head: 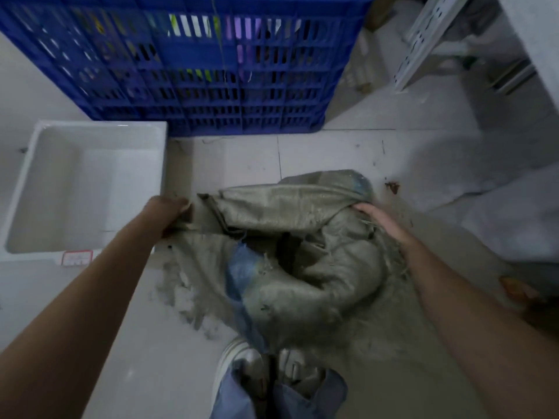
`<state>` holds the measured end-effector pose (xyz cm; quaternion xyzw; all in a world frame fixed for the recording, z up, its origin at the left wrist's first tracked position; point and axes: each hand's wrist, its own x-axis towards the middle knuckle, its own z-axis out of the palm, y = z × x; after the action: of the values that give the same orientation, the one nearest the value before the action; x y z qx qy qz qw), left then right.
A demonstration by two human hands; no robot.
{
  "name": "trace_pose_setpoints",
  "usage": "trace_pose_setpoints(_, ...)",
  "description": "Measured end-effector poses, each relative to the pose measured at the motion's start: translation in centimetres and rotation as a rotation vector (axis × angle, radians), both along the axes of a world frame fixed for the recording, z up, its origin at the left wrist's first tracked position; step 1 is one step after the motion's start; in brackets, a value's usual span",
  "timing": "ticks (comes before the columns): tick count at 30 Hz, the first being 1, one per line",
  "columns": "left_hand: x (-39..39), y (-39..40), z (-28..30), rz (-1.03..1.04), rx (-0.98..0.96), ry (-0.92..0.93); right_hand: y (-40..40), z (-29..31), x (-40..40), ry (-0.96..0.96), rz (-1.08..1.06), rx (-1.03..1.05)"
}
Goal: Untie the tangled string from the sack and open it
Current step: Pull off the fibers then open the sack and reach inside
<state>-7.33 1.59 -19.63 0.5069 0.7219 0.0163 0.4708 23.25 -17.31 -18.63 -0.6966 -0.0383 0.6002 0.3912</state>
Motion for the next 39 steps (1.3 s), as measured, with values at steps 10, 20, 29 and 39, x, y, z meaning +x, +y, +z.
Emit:
trace_pose_setpoints(10,8.6,-6.6,0.2,-1.096,0.679,0.416,3.9,3.7,0.0,-0.226,0.204,-0.088)
trace_pose_setpoints(20,10.7,-5.2,2.2,-1.015,0.760,0.439,-0.3,7.4,-11.0,-1.319,0.696,-0.271)
trace_pose_setpoints(29,8.9,-3.4,3.9,-0.641,0.592,0.133,-3.3,-3.2,-6.8,-0.864,0.373,-0.658)
trace_pose_setpoints(39,5.4,-0.5,3.6,0.284,-0.103,-0.578,-2.7,-5.5,-3.6,-0.307,-0.231,-0.271)
